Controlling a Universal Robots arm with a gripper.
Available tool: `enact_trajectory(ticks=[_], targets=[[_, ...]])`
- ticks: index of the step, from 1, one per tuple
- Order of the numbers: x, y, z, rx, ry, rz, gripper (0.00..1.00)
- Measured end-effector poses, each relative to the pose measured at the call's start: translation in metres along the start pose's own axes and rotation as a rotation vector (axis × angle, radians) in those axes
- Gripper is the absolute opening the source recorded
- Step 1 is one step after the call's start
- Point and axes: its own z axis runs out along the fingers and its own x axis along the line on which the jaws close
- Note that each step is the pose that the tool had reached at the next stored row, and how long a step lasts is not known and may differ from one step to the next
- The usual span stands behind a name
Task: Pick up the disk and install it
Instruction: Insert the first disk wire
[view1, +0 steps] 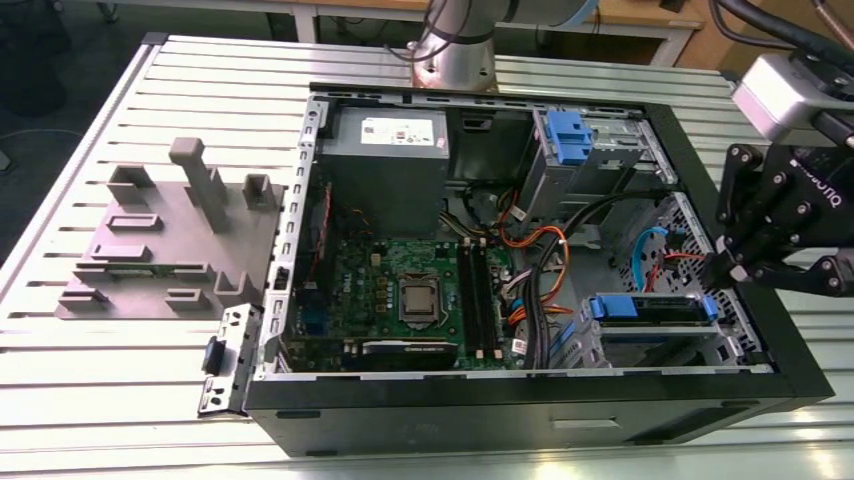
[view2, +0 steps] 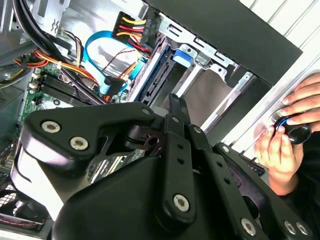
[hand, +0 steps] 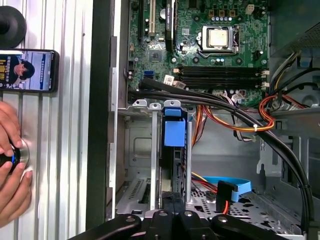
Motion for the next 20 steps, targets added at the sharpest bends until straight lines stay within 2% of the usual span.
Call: enact_trajectory(ticks=[6,14,20], targets=[[-0.0063,-0.0026,-0.0002,-0.0009,0.0055,0.000,0.11],[-0.0104,-0.0114,0.0002,-0.0023,0.0061,-0.002,0.11],[-0.0111,-0.0137,0.0002,-0.0026,0.0062,-0.003,0.11]])
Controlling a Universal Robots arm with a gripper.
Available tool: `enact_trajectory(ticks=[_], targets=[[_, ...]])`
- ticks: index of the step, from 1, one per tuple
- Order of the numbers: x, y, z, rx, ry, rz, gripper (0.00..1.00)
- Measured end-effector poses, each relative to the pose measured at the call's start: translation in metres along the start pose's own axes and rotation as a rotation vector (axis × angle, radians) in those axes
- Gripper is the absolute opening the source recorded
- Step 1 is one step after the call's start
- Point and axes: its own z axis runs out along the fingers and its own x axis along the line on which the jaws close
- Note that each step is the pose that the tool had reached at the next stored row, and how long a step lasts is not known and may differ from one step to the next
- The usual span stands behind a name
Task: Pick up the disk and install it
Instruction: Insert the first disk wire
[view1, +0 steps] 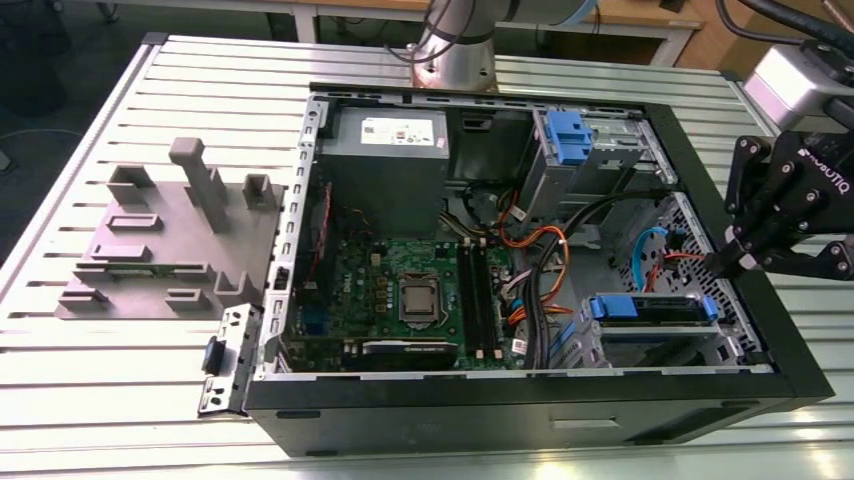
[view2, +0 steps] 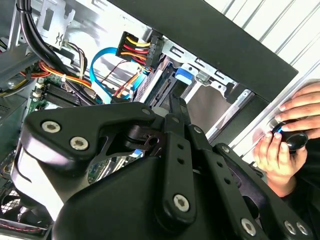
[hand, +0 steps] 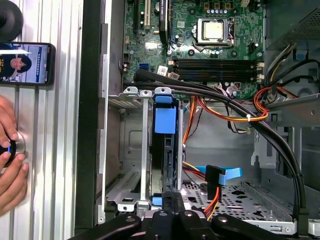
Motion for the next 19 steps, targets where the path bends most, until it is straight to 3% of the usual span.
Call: enact_trajectory(ticks=[10,18,19], targets=[[0.0000,-0.0004,0.0000,-0.0002,0.0001,0.000,0.11],[-0.0005,-0.0072,-0.0002,0.0005,0.0009,-0.016,0.11],[-0.0012,-0.0077,-0.0003,0.0005,0.0037,-0.016,0.11]])
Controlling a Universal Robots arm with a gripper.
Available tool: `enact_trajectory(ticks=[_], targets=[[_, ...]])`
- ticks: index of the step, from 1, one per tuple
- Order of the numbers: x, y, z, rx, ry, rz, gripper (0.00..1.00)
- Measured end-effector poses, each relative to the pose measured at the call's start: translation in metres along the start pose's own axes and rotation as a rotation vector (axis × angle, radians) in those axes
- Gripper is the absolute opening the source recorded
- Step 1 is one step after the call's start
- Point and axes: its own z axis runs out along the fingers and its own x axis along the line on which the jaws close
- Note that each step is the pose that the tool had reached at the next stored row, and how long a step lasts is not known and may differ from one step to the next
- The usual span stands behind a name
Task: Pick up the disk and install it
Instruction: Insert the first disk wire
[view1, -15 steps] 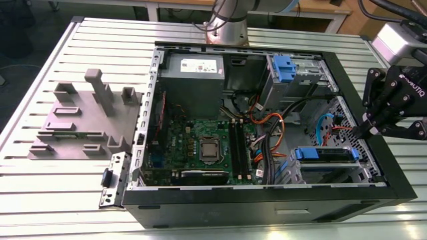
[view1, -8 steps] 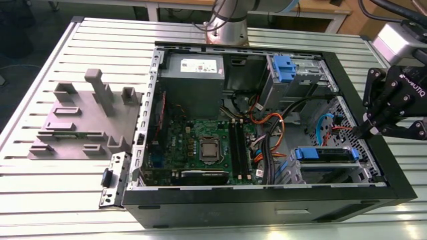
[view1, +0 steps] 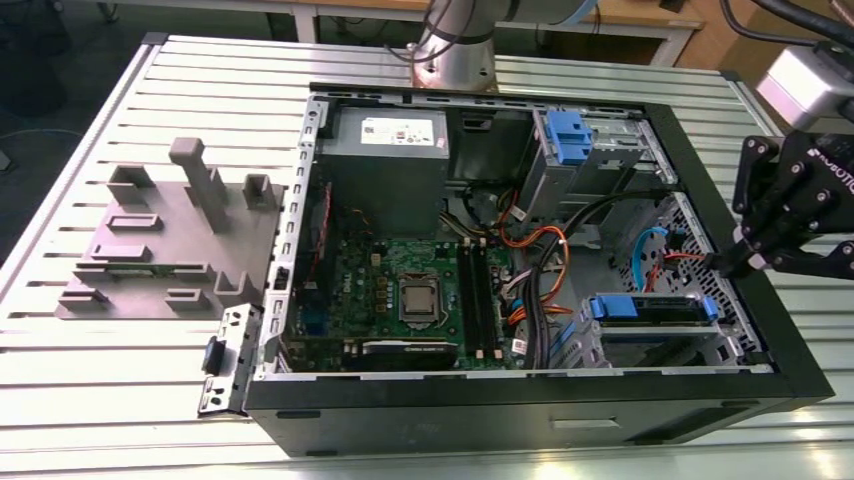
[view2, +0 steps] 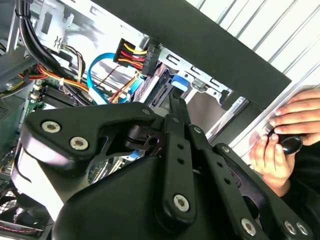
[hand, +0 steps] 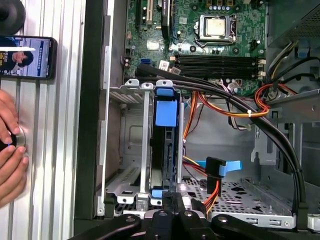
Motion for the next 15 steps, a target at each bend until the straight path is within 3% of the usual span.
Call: enact_trajectory(ticks=[3,4,5,10,15], targets=[[-0.0017,-0.0003,0.0000,-0.0003,0.0122,0.000,0.11],[-0.0020,-0.0003,0.0000,-0.0002,0.0142,-0.002,0.18],[-0.0021,-0.0004,0.0000,-0.0001,0.0154,-0.006,0.18],[-0.0022,-0.0004,0.0000,0.0019,0.0172,-0.044,0.18],[-0.0022,-0.0004,0.0000,0.0020,0.0173,-0.046,0.18]])
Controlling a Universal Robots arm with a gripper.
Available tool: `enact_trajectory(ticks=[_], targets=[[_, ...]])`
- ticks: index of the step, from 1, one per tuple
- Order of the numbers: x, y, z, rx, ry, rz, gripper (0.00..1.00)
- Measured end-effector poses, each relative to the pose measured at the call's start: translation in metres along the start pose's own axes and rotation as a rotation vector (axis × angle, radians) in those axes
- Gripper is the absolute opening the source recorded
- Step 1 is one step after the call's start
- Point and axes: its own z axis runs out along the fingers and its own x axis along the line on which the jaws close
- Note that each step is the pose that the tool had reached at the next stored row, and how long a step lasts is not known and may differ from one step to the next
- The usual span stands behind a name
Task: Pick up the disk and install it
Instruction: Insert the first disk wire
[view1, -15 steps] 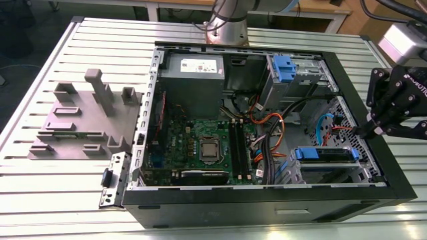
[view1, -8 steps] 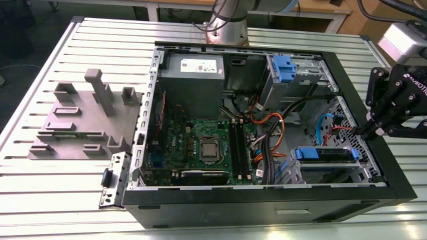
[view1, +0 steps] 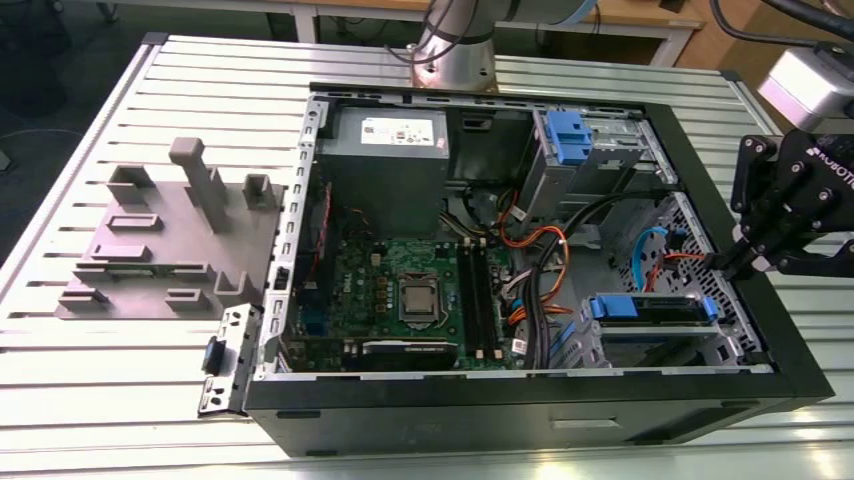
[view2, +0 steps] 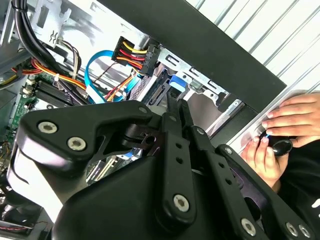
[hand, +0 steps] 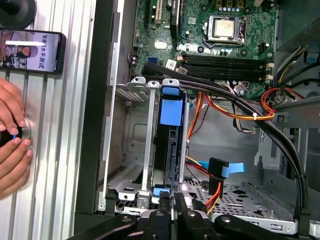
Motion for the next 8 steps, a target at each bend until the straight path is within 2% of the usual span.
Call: enact_trajectory(ticks=[8], targets=[[0.0000,0.0000,0.0000,0.0000,0.0000,0.000,0.19]])
